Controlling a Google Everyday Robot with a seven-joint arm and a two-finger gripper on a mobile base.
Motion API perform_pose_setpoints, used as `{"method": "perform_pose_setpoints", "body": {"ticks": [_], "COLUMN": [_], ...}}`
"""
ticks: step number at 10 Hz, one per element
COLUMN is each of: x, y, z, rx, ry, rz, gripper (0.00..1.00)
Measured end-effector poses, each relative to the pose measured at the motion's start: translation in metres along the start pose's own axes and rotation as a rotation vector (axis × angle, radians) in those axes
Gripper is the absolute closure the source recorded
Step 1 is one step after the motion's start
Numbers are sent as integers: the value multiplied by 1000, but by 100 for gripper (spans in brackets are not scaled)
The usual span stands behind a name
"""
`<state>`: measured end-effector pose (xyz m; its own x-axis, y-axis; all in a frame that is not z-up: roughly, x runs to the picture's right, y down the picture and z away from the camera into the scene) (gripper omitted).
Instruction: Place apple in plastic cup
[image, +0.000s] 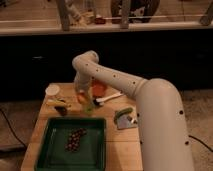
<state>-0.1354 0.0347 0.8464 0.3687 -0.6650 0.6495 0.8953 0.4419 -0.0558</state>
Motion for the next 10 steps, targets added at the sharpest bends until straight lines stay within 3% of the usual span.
{"method": "perform_pose_setpoints", "body": {"ticks": [3,9,10], "x": [-3,-5,-5], "y": [11,33,35], "z": [-5,-11,-12], "rx": [3,-1,-2], "ry": [-4,-20,-20], "rz": [19,48,51], "gripper": [92,29,23]}}
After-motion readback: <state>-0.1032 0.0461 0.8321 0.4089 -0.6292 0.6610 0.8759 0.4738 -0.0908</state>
